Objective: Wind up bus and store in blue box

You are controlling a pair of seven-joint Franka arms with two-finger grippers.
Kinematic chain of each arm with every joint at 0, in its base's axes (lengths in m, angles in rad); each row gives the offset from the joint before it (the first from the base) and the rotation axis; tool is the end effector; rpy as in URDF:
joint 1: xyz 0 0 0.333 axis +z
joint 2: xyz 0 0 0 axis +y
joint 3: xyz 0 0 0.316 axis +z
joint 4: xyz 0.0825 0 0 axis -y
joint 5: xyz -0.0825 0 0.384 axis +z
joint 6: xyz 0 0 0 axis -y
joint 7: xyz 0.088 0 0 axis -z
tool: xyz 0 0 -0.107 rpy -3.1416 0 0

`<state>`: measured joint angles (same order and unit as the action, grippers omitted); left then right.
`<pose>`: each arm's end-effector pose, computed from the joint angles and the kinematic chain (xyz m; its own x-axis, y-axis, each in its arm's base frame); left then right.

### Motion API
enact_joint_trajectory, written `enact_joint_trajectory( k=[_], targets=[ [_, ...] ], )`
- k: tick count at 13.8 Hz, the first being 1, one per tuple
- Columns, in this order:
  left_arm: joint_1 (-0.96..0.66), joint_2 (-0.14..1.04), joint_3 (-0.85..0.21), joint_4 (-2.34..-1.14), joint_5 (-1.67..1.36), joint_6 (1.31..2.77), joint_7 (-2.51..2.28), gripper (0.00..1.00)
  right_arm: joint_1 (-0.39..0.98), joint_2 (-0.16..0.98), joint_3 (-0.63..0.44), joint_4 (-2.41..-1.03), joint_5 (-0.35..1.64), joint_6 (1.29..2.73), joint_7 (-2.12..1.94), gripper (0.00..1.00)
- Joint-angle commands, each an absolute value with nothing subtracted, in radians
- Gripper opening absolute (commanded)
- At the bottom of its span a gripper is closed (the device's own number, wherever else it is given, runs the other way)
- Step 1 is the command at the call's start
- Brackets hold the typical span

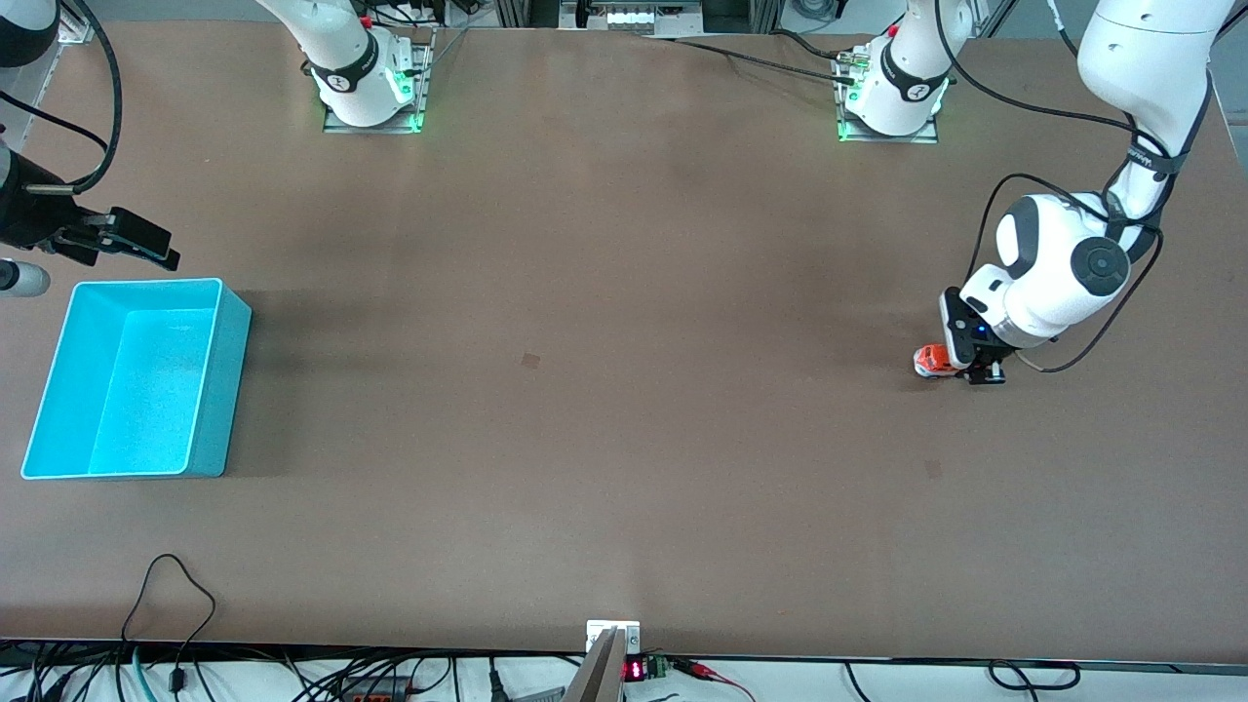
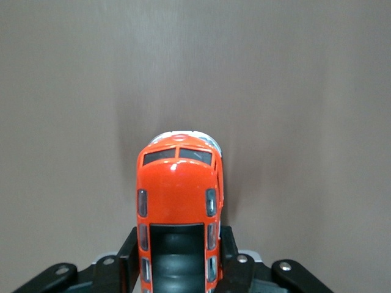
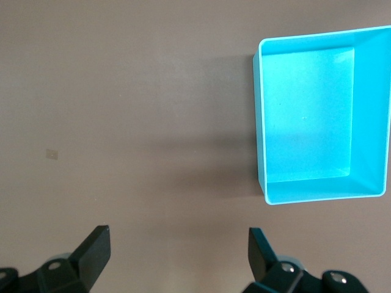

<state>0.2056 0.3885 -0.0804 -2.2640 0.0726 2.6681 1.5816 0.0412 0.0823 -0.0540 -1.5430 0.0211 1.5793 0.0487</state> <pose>0.5353 0.0640 0.1891 0.0563 -0.9984 -0.0040 -0.9983 -0.0562 -0.0175 0.5791 -0.0039 0.5918 0.9970 -0.0616 -0.0466 -0.0624 -0.9979 -0.0144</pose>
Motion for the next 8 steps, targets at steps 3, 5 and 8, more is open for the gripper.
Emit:
enact_joint_trajectory(
  k=[3,5,8],
  targets=[
    [0.307,0.466,-0.086,-2.256,0.109,2.652,1.713,0.3,0.037,0.081,-0.052,-1.534,0.012,1.563,0.046,1.0],
    [0.343,0.472,-0.086,-2.25,0.107,2.652,1.756,0.3,0.037,0.081,-0.052,-1.532,0.012,1.563,0.046,1.0],
    [0.373,0.483,-0.086,-2.24,0.12,2.652,1.799,0.3,0.037,0.081,-0.052,-1.532,0.012,1.563,0.046,1.0]
  ],
)
